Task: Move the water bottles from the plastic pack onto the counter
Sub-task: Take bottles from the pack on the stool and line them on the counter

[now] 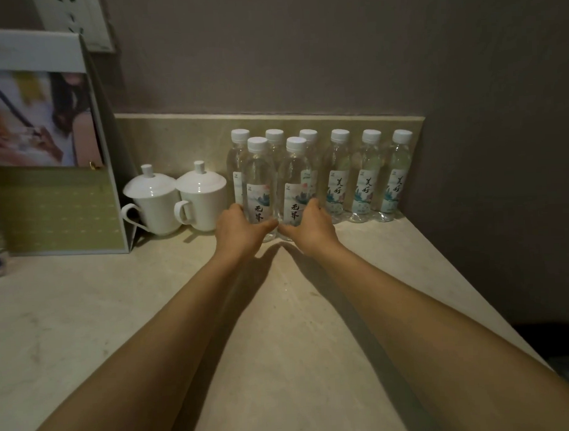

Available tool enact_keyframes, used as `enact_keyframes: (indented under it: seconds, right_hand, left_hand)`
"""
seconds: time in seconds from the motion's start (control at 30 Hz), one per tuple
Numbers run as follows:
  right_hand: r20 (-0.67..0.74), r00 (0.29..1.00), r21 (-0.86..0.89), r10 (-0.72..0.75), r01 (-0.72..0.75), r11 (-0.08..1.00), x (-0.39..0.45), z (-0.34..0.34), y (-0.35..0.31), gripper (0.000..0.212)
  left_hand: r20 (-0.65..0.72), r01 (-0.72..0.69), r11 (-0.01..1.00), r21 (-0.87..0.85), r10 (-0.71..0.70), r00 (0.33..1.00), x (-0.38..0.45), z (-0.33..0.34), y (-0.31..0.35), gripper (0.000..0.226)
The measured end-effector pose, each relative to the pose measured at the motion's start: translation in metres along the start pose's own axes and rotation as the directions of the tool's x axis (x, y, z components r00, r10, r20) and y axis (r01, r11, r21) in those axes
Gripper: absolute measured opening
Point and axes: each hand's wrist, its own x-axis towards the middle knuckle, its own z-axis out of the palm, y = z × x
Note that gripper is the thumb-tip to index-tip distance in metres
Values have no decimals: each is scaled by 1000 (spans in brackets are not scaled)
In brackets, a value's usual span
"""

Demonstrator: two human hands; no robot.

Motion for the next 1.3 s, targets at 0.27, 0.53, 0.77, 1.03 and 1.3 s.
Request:
enact_keyframes:
  seconds: [0.27,0.53,0.77,1.03,1.3]
  right_hand:
    - [-54,998,14,33,-32,999,-14,-21,14,45]
    - [-162,987,112,20,-2,994,-32,-38,36,32]
    - [-348,934,223,-87,173,959,-50,-84,56,14]
    - [-568,820,226,-73,241,944,-89,-194,141,27]
    - [-633,774,256,-5,215,942,-138,-315,273,28]
  left_hand:
    - [5,100,990,-104,-100,995,-15,-8,4,29]
    - [47,46,966,-253,-35,998,-50,0,23,9]
    - [72,-46,955,-294,70,995,-81,25,70,17]
    - [128,-99,924,-370,156,979,-155,117,149,25]
    - [123,-199,910,-363,259,958,-253,249,236,22]
